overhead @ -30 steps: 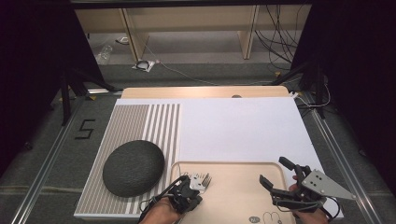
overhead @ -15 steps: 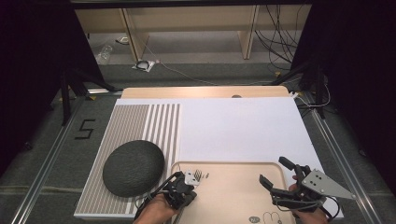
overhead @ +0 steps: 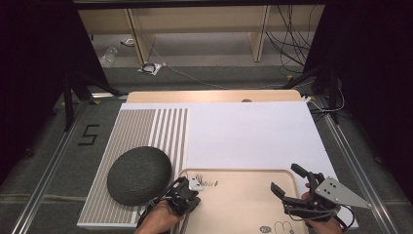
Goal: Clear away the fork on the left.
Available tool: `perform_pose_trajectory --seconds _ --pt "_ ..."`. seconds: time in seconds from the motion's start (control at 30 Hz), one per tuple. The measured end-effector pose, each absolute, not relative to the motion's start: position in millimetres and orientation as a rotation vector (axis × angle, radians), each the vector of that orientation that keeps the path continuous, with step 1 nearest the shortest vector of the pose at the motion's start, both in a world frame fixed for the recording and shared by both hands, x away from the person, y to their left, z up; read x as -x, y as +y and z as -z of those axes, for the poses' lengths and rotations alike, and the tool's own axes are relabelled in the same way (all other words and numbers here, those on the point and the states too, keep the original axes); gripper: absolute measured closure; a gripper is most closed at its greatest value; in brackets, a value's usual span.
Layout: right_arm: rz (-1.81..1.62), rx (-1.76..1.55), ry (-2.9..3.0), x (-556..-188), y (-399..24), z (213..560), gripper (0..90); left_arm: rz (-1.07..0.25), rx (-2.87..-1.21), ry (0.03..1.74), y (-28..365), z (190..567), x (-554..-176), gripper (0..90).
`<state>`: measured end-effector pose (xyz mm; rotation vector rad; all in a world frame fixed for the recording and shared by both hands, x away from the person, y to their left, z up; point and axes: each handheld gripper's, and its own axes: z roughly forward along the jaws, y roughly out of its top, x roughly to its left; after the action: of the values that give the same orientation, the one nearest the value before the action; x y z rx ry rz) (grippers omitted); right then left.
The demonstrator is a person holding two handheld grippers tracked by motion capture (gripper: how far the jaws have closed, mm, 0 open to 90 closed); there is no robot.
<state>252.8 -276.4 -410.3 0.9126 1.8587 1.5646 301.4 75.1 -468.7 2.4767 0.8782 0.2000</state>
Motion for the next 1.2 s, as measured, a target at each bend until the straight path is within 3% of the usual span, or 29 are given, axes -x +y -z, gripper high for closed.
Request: perform_pose_trajectory --seconds 1.2 --pt "-1.566 -0.915 1.858 -252.7 -276.4 410.3 14.0 -0.217 -2.487 0.917 80.8 467.5 -304.8 89.3"
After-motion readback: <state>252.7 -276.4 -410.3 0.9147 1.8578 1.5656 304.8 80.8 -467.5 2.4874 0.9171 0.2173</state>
